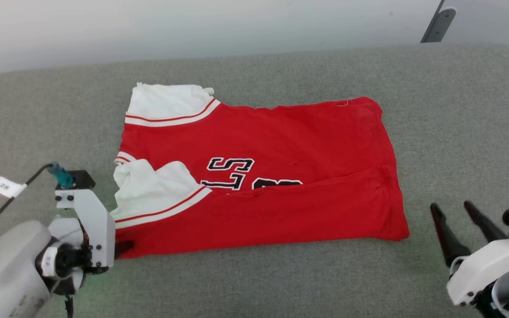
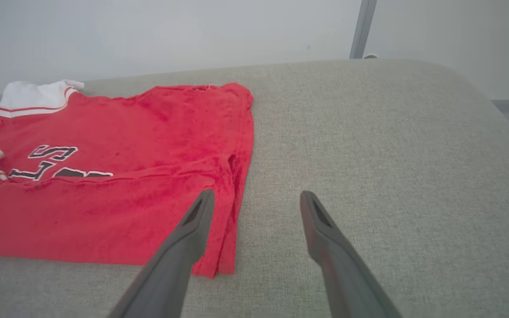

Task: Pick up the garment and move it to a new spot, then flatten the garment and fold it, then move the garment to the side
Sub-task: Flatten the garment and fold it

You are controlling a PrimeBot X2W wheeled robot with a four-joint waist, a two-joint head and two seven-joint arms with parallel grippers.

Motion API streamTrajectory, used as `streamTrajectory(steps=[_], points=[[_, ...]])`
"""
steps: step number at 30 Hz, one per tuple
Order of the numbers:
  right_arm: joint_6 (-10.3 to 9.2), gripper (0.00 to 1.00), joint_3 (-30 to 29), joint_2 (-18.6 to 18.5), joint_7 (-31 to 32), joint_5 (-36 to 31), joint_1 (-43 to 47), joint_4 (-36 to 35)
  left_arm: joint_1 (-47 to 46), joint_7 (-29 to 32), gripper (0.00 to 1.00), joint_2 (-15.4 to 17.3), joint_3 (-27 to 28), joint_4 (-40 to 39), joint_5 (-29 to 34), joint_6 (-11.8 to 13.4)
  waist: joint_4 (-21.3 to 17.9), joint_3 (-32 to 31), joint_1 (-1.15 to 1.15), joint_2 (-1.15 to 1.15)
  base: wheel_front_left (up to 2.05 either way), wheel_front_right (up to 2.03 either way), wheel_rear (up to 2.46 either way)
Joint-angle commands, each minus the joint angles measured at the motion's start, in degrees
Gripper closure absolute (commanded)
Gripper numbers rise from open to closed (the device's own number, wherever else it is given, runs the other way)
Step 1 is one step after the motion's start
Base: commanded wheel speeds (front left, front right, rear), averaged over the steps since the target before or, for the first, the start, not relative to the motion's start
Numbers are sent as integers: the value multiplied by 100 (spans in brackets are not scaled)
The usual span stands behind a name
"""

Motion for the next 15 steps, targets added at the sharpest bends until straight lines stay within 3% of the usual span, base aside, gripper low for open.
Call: streamTrajectory(steps=[1, 3, 15], points=[[-10, 0, 13, 44, 80, 40, 87, -18, 206, 15, 67, -160, -102, 133, -67, -43, -16, 41, 0, 0, 0, 0, 0], [-10, 0, 39, 50, 207, 78, 103, -51, 203, 36, 100, -266, -118, 236, -91, -151, -3, 80, 0, 0, 0, 0, 0], [-10, 0, 258, 78, 1370, 217, -479, 675, -96, 64, 100, -683, -159, 625, -23, -509, 206, 311, 0, 0, 0, 0, 0]])
